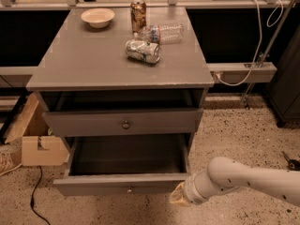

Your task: Close middle drawer

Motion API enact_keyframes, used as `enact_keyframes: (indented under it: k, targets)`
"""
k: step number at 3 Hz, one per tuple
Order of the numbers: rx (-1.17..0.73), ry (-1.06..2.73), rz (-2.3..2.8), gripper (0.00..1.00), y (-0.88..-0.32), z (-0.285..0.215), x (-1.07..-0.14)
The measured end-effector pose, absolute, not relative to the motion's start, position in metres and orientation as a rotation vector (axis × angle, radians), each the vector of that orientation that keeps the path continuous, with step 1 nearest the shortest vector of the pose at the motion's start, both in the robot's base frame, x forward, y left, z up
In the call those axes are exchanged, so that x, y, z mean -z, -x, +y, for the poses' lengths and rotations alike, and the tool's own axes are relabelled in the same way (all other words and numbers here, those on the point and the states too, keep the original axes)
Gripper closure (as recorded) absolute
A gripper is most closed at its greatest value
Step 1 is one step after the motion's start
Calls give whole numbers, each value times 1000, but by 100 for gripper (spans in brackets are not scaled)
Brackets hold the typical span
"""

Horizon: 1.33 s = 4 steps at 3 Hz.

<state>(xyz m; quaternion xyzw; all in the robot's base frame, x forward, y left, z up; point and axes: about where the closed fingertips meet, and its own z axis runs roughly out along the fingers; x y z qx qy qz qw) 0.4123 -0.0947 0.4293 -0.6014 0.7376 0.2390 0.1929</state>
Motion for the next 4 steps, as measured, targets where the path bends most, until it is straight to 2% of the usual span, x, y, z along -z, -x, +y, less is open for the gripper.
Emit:
enact_keyframes:
  k: [2, 3, 4]
  targets:
    - [-509, 1684, 1942, 100, -460, -88, -384]
    - [-479, 1662, 1911, 100, -472, -85, -384]
    - [-403, 1595, 1817, 100, -510, -77, -393]
